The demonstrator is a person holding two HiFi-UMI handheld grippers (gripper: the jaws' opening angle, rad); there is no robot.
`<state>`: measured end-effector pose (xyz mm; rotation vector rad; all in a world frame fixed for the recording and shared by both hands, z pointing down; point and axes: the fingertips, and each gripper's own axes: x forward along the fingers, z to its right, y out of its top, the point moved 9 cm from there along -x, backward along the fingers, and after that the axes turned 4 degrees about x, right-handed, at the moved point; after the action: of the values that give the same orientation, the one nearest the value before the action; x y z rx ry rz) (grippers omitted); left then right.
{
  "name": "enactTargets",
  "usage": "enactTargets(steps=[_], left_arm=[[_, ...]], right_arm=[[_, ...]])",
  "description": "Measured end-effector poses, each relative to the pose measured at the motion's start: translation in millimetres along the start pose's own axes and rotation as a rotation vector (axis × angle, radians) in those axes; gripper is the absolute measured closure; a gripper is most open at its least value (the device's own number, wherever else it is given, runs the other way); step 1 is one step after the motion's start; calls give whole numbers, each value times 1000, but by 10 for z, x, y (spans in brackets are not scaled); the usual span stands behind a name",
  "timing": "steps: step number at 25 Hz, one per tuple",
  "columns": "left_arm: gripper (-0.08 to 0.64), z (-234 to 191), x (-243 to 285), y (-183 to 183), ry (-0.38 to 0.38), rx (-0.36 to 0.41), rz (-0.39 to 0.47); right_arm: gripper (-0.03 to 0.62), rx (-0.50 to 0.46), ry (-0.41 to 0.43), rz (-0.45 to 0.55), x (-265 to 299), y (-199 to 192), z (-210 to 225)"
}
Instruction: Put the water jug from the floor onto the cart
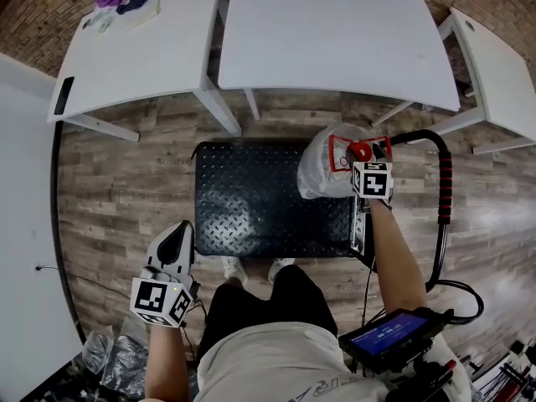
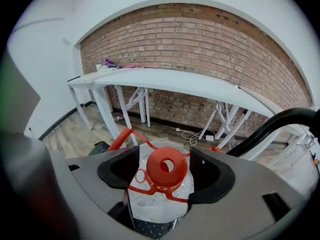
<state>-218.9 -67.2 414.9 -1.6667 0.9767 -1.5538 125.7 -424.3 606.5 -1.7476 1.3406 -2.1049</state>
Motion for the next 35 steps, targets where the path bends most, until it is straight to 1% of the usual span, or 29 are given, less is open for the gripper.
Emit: enactTargets(steps=[4, 7, 11, 14, 16, 18, 20, 22, 26, 30, 32, 33, 35], left_arm=[[560, -51, -32, 49, -39, 4, 26], [560, -108, -21, 117, -94, 21, 54], [560, -230, -10, 251, -190, 66, 111], [560, -333, -91, 302, -263, 75, 147], [560, -356, -137, 330, -328, 94, 166], [560, -345, -192, 355, -400, 121, 181], [560, -322, -260, 368, -455, 150, 193], [560, -289, -328, 378, -492, 172, 203], [560, -158, -532, 393, -554, 196, 228], [560, -34, -724, 433, -582, 245, 262], [560, 19, -813, 444, -583, 244, 278], [560, 52, -864, 451, -582, 243, 286], [560, 136, -999, 450, -580, 245, 302]], right_arm=[[278, 2, -7, 115, -533, 116, -195], [279, 49, 5, 239, -1082, 200, -395], [279, 118, 10, 402, -1917, 245, -751], [329, 150, -32, 484, -2513, 210, -1071], [346, 172, -71, 527, -2880, 155, -1260], [364, 188, -116, 562, -3226, 63, -1444], [378, 205, -145, 594, -3524, -28, -1619], [385, 214, -161, 618, -3763, -113, -1777], [417, 181, -212, 627, -4196, -283, -2032], [515, 208, -258, 675, -4535, -427, -2113], [540, 233, -301, 692, -4677, -526, -2103], [571, 245, -324, 698, -4747, -579, -2092], [588, 256, -348, 705, -4889, -703, -2084]])
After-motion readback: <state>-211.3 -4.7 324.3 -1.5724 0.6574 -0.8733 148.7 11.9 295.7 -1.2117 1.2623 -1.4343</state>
